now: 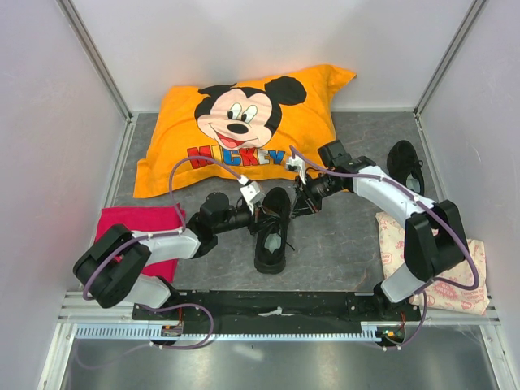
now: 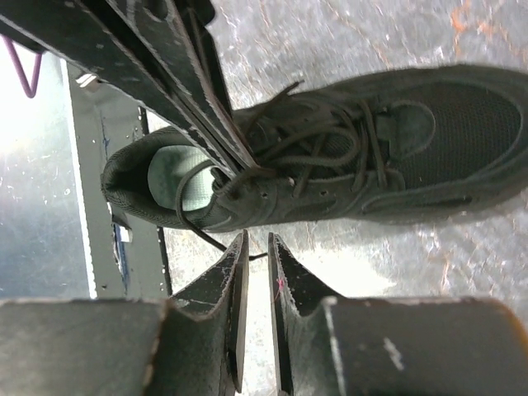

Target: Tie the shoes

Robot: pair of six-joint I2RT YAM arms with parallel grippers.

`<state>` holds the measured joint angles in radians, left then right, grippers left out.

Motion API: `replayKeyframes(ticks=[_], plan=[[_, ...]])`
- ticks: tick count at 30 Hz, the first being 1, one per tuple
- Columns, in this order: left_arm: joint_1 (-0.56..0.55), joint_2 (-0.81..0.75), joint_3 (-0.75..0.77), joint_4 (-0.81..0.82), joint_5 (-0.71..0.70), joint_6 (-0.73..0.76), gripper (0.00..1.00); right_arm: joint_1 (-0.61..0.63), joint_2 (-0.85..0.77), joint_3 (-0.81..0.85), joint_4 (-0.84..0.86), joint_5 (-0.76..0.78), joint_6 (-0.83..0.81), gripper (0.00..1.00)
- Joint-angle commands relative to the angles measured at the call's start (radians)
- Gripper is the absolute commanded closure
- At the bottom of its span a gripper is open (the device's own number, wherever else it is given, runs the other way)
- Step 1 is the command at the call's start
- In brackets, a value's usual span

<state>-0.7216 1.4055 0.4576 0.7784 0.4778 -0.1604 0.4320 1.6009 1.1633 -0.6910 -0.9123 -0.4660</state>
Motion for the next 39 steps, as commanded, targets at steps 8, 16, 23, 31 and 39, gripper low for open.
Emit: replayKeyframes(ticks=[8, 16, 23, 31, 39], plan=[[0.010, 0.030, 0.055, 0.007, 0.091, 0.110, 0.99, 0.051, -0.055, -0.027, 0.067, -0.082, -0.168, 0.82], [0.016, 0.038, 0.062, 0.004, 0.113, 0.117, 0.98, 0.067, -0.048, -0.033, 0.096, -0.057, -0.186, 0.84], [0.025, 0.041, 0.064, 0.005, 0.134, 0.130, 0.98, 0.068, -0.044, -0.031, 0.094, -0.053, -0.201, 0.84], [0.037, 0.047, 0.064, 0.004, 0.160, 0.134, 0.98, 0.067, -0.048, -0.043, 0.074, -0.049, -0.264, 0.80], [0.045, 0.055, 0.075, 0.004, 0.179, 0.137, 0.98, 0.065, -0.045, -0.053, 0.068, -0.036, -0.313, 0.77]])
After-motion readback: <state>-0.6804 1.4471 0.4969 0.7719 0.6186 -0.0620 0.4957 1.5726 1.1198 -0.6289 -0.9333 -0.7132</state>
